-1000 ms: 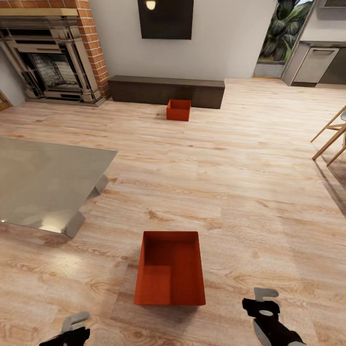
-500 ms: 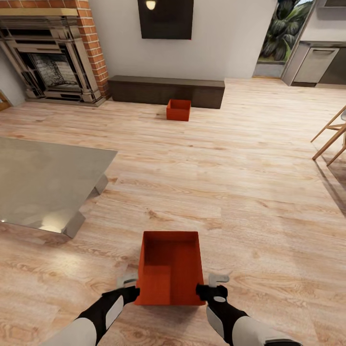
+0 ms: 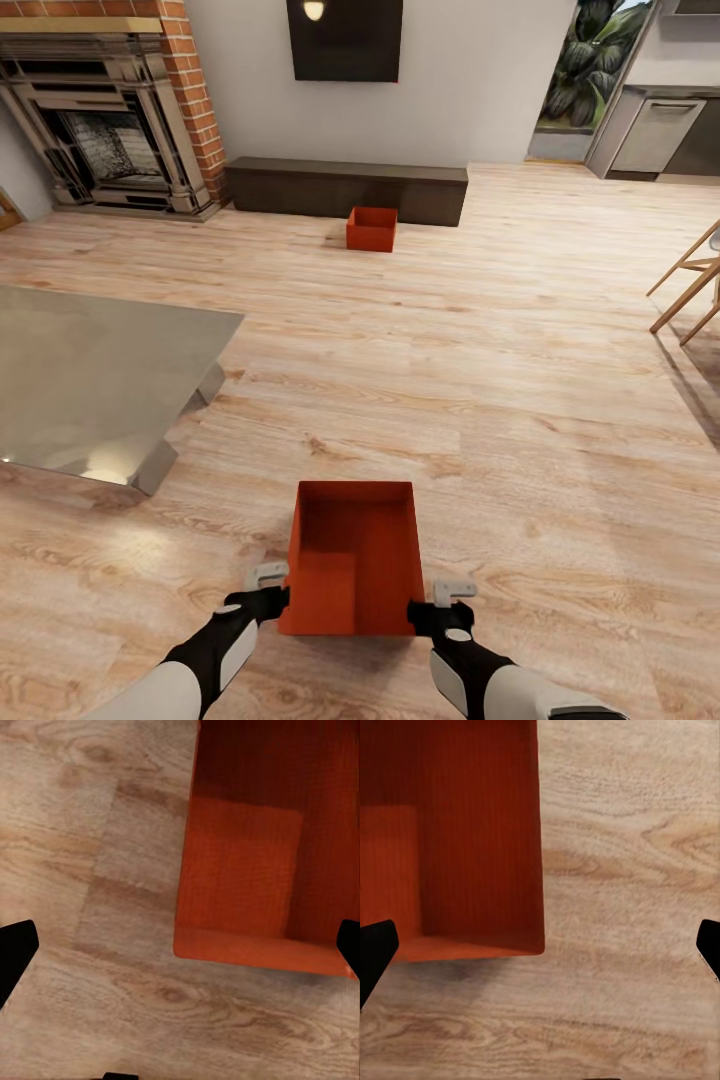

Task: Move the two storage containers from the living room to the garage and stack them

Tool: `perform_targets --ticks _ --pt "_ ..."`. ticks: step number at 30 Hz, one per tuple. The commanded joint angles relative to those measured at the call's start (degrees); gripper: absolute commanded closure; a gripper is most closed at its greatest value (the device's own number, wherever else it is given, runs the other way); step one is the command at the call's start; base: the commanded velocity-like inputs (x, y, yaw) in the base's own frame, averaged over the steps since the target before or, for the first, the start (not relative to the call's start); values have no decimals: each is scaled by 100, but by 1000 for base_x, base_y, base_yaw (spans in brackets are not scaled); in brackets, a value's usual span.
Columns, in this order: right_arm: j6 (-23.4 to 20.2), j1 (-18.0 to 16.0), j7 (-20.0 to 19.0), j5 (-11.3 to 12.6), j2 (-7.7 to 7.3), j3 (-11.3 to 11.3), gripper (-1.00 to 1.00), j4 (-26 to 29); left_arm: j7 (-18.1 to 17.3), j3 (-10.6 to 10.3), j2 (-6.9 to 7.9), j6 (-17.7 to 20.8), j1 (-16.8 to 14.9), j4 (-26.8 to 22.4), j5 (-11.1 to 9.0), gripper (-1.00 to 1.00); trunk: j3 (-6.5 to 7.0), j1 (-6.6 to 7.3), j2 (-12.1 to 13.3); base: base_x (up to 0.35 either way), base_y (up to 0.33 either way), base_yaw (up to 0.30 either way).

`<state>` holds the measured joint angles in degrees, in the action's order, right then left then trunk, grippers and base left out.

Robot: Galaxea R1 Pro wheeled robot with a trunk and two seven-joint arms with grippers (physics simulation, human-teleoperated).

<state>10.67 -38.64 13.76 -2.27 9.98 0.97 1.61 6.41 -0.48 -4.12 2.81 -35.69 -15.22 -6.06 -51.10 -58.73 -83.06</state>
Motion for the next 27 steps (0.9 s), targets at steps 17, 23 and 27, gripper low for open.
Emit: perform_targets --ticks 17,23,27 --pt "355 -3 16 -177 2 18 -100 -29 23 -14 -39 -85 1 -25 -18 -100 -4 0 -2 0 0 0" --pt "445 -3 15 -201 2 23 -100 -30 20 -13 -32 -96 1 63 -14 -100 -4 0 -2 0 0 0" --pt "827 -3 15 -195 2 22 -100 -30 20 -18 -25 -98 1 197 406 -100 -4 0 -2 0 0 0"
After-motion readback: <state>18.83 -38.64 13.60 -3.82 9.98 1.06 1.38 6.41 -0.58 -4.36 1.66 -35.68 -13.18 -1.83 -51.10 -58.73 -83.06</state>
